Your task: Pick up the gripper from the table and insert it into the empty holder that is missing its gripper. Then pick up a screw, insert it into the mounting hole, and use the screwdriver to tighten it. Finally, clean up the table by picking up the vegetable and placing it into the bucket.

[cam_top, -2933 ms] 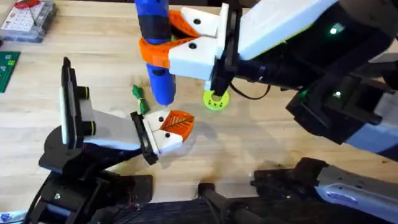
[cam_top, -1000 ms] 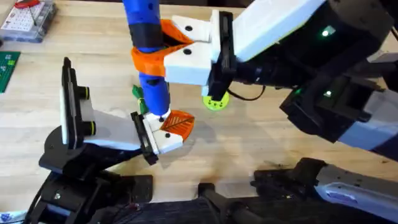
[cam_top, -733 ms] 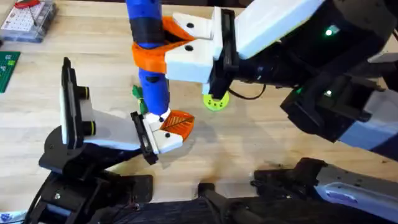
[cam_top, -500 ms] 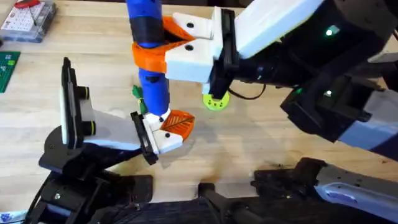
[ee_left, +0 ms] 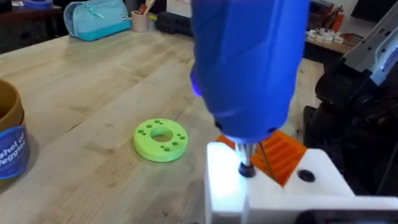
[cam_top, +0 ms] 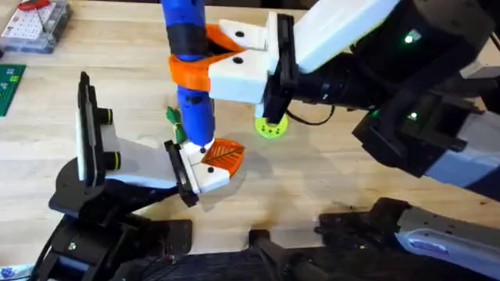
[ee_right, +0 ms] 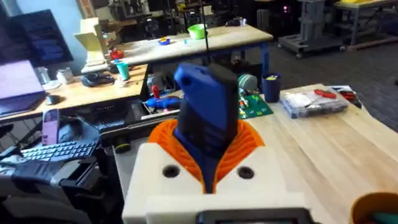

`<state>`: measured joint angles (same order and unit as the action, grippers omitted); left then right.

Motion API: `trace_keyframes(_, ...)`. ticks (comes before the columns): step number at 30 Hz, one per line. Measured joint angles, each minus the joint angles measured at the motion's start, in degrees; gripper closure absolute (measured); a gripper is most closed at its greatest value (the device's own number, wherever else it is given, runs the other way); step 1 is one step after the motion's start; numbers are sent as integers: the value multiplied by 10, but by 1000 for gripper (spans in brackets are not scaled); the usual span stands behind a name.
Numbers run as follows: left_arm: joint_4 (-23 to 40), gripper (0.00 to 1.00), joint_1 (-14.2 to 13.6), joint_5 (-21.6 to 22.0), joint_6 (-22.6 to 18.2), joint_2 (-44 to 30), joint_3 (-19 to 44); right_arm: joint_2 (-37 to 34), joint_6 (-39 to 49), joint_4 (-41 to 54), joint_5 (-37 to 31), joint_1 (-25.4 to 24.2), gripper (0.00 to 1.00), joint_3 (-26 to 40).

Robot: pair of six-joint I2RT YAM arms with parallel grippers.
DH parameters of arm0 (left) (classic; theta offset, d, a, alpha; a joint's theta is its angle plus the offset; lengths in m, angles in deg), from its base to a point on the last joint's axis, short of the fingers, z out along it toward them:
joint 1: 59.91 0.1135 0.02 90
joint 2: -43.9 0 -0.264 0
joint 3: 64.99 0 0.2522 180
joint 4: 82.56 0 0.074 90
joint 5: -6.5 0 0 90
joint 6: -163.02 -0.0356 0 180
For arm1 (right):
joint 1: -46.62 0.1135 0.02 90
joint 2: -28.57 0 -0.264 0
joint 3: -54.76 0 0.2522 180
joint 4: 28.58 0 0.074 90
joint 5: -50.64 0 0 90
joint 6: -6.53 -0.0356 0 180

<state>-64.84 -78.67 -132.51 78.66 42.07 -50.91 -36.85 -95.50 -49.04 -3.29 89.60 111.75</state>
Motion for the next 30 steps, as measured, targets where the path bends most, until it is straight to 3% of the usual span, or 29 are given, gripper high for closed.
trace_keyframes(30,1,988,0,0,9,0,0,1,-4,14,-2,-4,965,0)
